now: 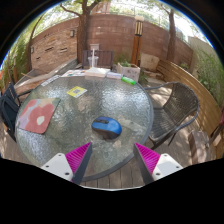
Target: Arrange mouse
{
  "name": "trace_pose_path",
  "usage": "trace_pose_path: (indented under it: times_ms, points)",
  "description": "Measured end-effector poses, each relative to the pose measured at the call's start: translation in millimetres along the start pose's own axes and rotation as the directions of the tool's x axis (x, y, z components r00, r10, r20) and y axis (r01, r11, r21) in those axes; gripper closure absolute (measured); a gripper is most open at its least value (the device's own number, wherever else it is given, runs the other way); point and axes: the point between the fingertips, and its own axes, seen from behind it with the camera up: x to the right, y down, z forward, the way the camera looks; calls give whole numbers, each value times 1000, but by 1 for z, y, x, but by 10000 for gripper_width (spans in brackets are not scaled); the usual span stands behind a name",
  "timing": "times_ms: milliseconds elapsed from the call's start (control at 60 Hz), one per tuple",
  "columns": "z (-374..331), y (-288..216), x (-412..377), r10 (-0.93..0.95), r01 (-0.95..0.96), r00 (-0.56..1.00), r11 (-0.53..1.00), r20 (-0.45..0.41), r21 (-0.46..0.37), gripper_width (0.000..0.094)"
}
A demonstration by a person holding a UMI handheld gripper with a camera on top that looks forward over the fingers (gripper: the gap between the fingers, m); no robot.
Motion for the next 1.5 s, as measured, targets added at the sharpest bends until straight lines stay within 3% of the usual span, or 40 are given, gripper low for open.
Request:
trace_pose_path:
  times_ms: [450,550,600,867,933,1017,1150,1250,1333,1400,1500]
  points:
    - [97,-57,9,-44,41,996,999,82,36,96]
    - [108,-60,4,-32,30,995,999,91,26,250]
    - [110,-61,-3,-19,16,993,999,117,28,410]
    - [106,-64,0,-30,30,999,999,28,12,589]
    - [98,-71,4,-12,12,1000,1000,-16,17,589]
    - [75,-103,11,20,-13,996,997,-91,78,590]
    - [8,-198,3,133,-90,980,958,-146,271,590]
    - [-43,-269,-45,169,-115,980,910,-103,399,592]
    - [-60,-295,-117,143,-121,990,889,-16,442,591]
    - [-54,-287,-187,99,-115,993,899,59,422,592]
    - [-5,-226,-280,48,-89,989,950,141,299,592]
